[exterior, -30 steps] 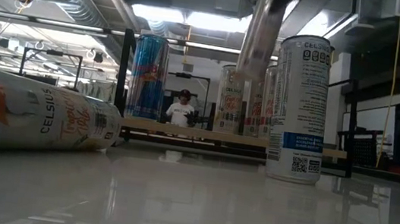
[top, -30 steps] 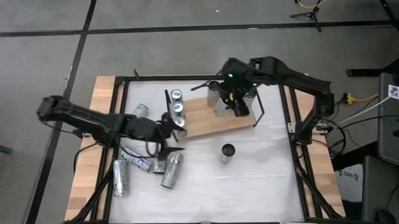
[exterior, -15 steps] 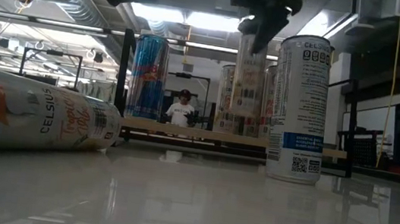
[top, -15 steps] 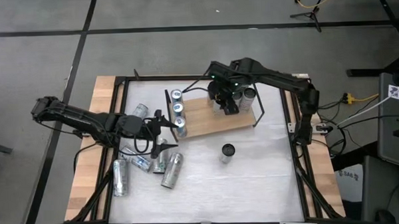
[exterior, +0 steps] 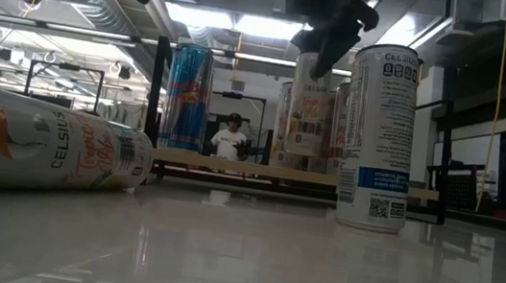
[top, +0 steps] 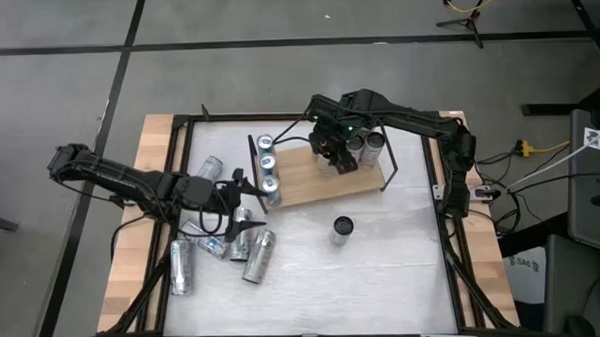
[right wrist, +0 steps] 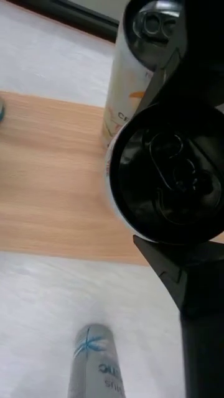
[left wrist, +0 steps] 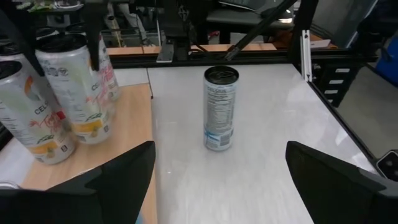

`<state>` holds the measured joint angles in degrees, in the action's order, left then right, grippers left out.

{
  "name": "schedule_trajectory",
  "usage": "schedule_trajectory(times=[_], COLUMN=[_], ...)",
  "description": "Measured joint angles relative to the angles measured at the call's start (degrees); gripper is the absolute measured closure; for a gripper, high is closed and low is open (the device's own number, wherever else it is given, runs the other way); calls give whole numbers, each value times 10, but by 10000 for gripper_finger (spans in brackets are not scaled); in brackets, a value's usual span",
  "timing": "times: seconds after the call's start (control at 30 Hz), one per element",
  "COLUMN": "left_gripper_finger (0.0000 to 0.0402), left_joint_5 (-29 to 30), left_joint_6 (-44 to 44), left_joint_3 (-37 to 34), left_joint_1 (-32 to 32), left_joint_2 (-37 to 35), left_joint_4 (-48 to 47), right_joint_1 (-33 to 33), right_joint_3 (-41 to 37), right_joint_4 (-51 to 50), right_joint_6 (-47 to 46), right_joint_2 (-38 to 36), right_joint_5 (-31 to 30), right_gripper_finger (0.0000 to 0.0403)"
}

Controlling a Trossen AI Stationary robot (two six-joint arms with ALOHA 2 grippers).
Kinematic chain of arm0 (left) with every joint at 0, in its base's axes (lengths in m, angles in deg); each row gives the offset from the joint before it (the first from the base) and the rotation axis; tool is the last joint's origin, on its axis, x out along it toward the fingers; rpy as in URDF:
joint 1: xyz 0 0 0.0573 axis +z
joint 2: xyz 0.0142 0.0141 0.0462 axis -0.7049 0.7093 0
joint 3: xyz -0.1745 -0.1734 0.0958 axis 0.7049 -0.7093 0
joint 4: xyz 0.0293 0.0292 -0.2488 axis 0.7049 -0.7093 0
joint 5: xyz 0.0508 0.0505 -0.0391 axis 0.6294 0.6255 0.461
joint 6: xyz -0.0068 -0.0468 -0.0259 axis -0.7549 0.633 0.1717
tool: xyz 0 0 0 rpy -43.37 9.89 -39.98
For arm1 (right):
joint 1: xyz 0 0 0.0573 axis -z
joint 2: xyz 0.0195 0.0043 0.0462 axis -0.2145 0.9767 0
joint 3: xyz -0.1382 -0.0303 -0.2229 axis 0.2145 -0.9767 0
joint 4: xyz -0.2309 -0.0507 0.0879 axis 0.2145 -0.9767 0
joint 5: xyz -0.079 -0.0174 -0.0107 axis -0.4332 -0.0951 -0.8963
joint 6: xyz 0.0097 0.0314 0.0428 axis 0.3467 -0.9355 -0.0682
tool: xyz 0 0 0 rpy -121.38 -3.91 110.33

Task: Place canned beverage on shelf
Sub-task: Put the white-yellow soda can on the shelf aligned with the other white-yellow soda can

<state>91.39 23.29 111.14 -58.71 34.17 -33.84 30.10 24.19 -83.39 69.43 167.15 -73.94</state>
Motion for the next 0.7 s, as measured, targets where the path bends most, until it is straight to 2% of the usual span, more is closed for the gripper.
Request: schedule_trajectory(times=[0.27, 0.5, 0.7], left_gripper_finger=[48, 48, 48], left_joint_5=[0, 0, 0], left_joint_6=[13, 13, 13], left_joint_3=[0, 0, 0], left_joint_1=[-6, -5, -5], left_joint_2=[0, 0, 0], left_joint_4=[0, 4, 6], right_joint_1=[9, 7, 7], right_joint_3=[-52, -53, -53], right_joint_4=[25, 33, 32], right_joint_6=[13, 16, 16], right_joint_2=[-1, -1, -1], right_joint_5=[-6, -7, -8], right_gripper_finger=[152, 152, 122])
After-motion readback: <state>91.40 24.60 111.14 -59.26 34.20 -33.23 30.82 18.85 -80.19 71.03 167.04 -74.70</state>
